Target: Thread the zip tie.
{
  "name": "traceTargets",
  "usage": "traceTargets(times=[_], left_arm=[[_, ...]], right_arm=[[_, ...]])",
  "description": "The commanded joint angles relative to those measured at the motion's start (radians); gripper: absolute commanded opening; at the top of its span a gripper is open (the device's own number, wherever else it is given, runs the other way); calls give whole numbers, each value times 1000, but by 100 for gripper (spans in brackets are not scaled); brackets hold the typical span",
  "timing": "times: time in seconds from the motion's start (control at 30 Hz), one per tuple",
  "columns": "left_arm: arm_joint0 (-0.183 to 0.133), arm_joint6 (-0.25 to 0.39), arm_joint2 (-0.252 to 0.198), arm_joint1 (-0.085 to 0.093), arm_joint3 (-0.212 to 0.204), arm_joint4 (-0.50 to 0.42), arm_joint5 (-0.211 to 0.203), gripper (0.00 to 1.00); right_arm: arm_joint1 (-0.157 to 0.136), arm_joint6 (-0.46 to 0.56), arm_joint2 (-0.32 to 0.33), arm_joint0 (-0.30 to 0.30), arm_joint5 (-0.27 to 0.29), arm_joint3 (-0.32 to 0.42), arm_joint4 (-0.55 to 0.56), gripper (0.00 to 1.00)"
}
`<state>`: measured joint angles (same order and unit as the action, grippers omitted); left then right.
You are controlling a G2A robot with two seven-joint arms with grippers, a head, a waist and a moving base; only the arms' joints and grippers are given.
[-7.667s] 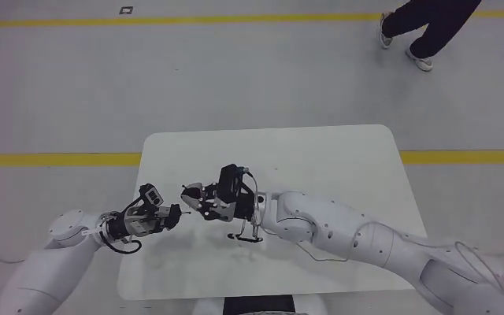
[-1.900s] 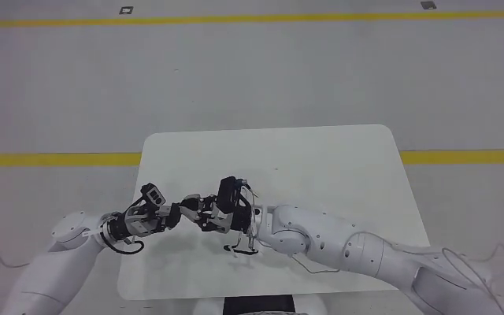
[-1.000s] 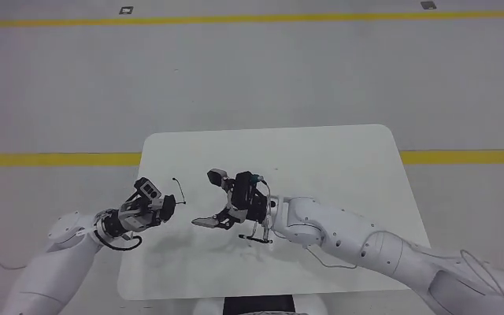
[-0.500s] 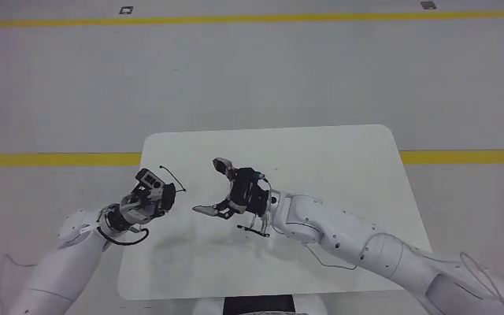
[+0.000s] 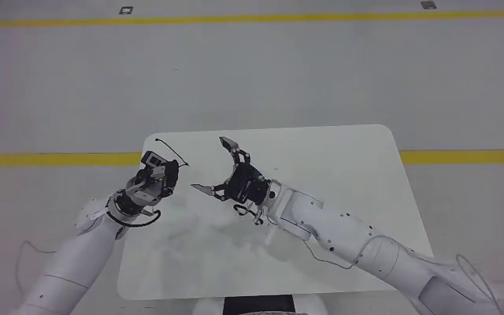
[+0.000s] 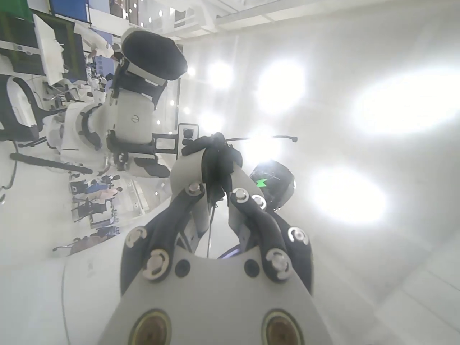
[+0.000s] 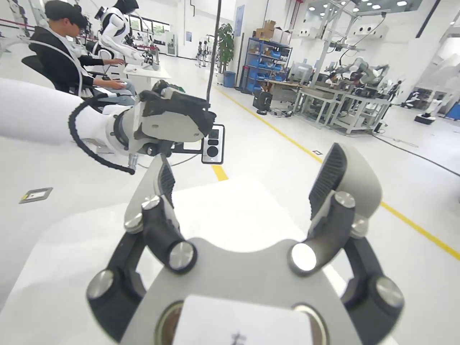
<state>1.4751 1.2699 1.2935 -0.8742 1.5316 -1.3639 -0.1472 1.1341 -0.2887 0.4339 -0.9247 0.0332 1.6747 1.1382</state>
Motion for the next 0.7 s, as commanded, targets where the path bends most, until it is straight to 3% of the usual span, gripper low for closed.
traceTargets(times=[0.0, 0.23, 0.33, 0.43, 0.67], left_arm=[[1, 0, 1, 0, 0, 1, 0, 0], [1, 0, 1, 0, 0, 1, 0, 0], [-7, -43, -14, -7, 16, -13, 6, 0], [-31, -60, -48, -23, 24, -84, 31, 0], [-101, -75, -137, -62, 6, -171, 59, 0]], right_arm=[[0, 2, 0, 0, 1, 0, -1, 100], [0, 2, 0, 0, 1, 0, -1, 100], [2, -1, 11, -14, -30, 6, 44, 100], [1, -4, 32, -22, -60, 6, 150, 100], [-2, -52, 93, -79, -134, 24, 284, 100]])
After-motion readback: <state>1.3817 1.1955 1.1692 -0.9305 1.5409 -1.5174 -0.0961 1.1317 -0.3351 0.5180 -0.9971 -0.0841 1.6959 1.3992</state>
